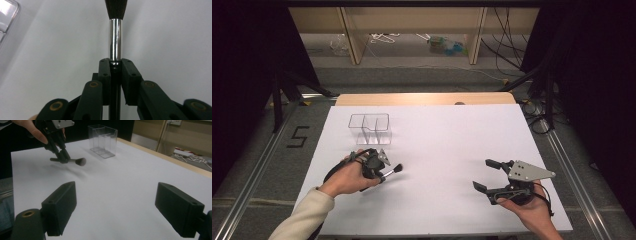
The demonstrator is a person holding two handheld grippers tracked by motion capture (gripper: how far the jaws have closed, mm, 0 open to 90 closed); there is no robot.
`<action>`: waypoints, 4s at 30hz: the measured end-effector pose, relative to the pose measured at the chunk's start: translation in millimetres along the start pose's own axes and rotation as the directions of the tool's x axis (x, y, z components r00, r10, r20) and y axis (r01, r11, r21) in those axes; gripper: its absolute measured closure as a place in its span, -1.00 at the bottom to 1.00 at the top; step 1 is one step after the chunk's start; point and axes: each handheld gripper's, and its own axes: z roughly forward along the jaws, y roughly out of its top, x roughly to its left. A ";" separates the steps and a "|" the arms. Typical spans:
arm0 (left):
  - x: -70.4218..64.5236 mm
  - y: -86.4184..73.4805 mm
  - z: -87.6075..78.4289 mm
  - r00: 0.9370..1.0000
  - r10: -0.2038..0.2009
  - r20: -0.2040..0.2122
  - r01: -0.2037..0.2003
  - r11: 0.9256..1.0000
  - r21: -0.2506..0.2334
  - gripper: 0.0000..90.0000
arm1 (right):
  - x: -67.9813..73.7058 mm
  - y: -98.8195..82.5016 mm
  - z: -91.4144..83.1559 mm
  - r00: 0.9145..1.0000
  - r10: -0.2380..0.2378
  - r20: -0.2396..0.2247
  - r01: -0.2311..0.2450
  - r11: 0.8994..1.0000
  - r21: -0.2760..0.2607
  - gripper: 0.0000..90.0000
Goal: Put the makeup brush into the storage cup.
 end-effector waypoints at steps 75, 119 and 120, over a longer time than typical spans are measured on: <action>8.7 -29.5 -26.6 0.930 -0.342 -0.133 0.207 0.789 -0.579 0.74 | -0.7 0.2 -1.7 1.000 0.000 -0.002 0.000 1.000 0.007 -0.59; 14.0 -30.4 -30.6 0.895 -0.426 -0.133 0.230 0.695 -0.682 0.74 | -0.8 0.0 -1.9 1.000 0.006 0.000 -0.006 1.000 0.011 -0.59; 14.5 -30.4 -30.5 0.895 -0.426 -0.134 0.228 0.693 -0.684 0.74 | -0.5 -0.1 -1.9 1.000 0.011 0.002 -0.011 1.000 0.011 -0.59</action>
